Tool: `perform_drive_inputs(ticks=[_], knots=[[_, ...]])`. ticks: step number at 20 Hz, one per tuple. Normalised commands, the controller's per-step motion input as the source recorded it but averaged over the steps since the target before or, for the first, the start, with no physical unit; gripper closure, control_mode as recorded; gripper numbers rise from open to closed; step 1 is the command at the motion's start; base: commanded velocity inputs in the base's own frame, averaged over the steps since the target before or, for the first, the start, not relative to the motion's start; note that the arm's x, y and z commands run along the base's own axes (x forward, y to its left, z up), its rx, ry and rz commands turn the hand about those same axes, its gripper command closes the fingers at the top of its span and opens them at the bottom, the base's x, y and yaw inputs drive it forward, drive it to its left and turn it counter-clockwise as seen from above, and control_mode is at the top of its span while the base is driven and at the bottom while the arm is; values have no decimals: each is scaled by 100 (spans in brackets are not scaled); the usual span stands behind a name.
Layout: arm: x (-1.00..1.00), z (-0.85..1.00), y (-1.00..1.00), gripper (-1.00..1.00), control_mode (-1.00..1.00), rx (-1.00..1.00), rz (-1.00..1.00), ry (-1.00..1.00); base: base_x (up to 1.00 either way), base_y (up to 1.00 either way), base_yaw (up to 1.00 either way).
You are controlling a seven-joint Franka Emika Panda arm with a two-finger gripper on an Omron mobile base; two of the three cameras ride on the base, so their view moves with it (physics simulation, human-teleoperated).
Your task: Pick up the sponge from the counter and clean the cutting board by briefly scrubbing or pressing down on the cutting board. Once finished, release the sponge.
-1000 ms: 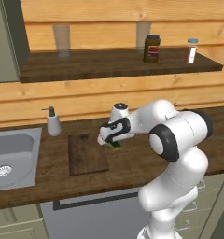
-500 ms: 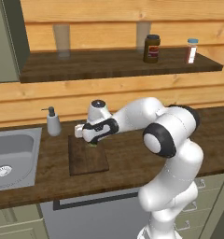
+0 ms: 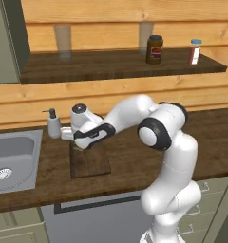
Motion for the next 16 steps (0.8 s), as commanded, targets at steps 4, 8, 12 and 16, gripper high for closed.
perform_drive_inputs(ticks=[4, 8, 12, 16], knots=[[25, 0, 0, 100, -100, 0, 0, 0, 0, 0, 0], [39, 0, 8, 100, -100, -6, 0, 4, 0, 0, 0], [37, 0, 11, 100, -100, -3, 0, 0, 0, 0, 0], [34, -3, 19, 100, -100, 0, 0, 0, 0, 0, 0]])
